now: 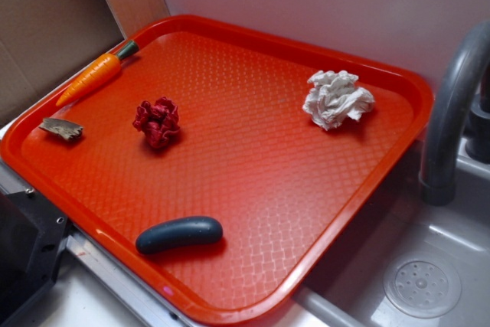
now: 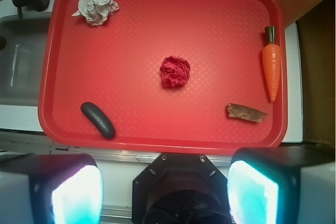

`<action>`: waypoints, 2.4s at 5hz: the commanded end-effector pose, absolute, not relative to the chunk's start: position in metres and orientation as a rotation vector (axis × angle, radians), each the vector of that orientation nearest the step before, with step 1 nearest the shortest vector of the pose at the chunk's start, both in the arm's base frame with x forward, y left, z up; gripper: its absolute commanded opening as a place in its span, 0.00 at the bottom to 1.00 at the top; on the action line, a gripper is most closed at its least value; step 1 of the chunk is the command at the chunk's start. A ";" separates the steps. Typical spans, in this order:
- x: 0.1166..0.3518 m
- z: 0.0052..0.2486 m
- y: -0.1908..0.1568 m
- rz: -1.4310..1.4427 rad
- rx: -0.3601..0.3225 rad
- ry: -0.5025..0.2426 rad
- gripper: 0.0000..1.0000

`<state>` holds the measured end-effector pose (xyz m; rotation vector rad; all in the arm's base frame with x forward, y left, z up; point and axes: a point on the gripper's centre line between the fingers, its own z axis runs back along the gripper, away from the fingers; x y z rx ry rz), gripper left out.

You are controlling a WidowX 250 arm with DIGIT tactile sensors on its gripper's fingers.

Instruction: Grab the plastic pickle.

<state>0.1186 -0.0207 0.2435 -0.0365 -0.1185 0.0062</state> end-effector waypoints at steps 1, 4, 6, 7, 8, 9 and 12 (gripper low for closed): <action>0.119 0.244 -0.021 0.006 -0.036 -0.119 1.00; 0.166 0.101 -0.107 -0.413 -0.097 -0.190 1.00; 0.132 0.079 -0.148 -0.547 -0.132 -0.086 1.00; 0.131 0.054 -0.157 -0.604 0.057 0.029 1.00; 0.131 0.043 -0.158 -0.606 0.120 0.076 1.00; 0.137 0.040 -0.151 -0.573 0.096 0.105 1.00; 0.142 0.027 -0.132 -0.417 0.101 0.265 0.00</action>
